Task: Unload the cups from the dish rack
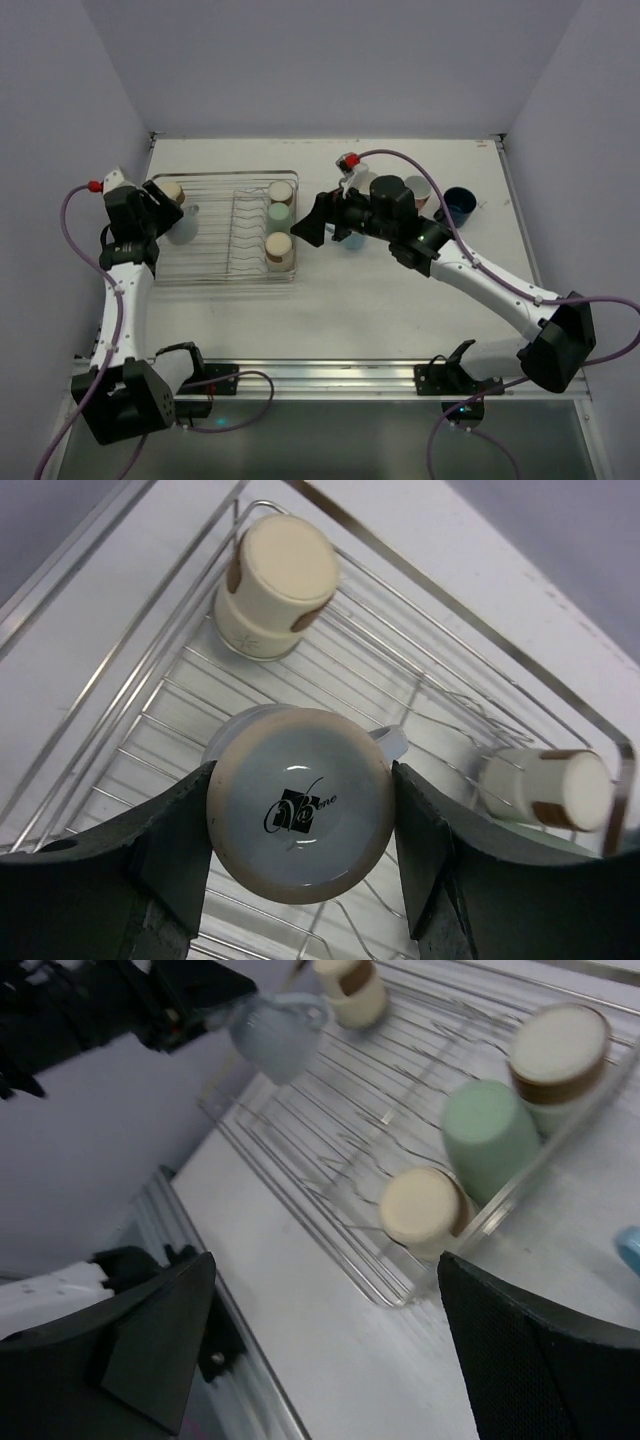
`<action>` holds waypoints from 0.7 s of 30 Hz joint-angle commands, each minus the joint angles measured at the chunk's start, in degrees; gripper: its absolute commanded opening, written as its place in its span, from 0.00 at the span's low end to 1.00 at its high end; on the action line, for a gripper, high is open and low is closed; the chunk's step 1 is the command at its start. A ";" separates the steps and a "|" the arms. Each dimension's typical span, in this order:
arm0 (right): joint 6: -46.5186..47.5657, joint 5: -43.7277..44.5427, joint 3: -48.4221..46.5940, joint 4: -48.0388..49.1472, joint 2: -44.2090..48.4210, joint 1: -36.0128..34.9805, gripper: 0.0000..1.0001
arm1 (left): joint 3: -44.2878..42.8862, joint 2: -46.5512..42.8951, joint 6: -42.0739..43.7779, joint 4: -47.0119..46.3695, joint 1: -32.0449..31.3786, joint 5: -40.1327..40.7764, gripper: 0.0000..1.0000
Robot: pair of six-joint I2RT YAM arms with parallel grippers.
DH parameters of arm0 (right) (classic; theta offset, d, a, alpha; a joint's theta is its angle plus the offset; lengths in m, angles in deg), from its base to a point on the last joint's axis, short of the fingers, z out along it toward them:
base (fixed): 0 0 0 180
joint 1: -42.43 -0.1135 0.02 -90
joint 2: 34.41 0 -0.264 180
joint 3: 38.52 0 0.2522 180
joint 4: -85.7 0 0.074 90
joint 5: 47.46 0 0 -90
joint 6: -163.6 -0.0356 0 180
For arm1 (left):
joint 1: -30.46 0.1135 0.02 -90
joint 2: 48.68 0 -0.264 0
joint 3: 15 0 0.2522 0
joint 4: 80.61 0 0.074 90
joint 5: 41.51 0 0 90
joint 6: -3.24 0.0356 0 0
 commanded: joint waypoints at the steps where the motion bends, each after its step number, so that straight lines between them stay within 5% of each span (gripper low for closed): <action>1: -10.48 -5.00 4.26 17.66 1.32 -1.71 0.95 | 0.47 -7.69 -2.56 -1.83 0.31 -8.23 0.00; 5: -20.59 -6.51 7.96 29.62 -1.05 -2.24 0.94 | -0.84 -12.55 -6.95 -2.26 -0.39 -19.02 0.00; 10: -24.12 -5.19 11.13 41.75 -3.42 -2.94 0.90 | 2.58 -16.86 -21.00 -15.60 -4.33 -33.61 0.00; 21: -23.42 -2.47 12.62 50.47 -6.94 -3.20 0.84 | 6.80 -19.06 -37.19 -32.50 -19.99 -34.52 0.00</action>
